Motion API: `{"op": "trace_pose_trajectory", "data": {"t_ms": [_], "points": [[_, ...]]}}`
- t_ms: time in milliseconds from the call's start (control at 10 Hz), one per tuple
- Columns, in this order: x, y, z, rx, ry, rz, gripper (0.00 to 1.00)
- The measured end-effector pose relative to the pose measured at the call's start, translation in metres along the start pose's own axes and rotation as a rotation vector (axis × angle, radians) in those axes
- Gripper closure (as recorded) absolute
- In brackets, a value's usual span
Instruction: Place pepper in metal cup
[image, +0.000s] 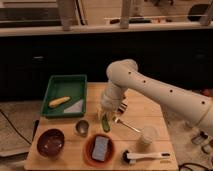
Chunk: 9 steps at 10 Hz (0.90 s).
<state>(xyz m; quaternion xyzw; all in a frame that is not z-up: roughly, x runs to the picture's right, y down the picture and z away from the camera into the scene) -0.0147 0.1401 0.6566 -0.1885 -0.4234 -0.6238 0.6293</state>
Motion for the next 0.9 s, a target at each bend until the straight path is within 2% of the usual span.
{"op": "trace_pose_trajectory", "data": {"t_ms": [200, 400, 900], "points": [[-0.01, -0.009, 0.003, -0.014, -0.034, -0.039, 0.99], [-0.019, -0.029, 0.009, -0.037, -0.075, -0.084, 0.99], [-0.042, -0.065, 0.023, -0.148, -0.194, -0.139, 0.99]]}}
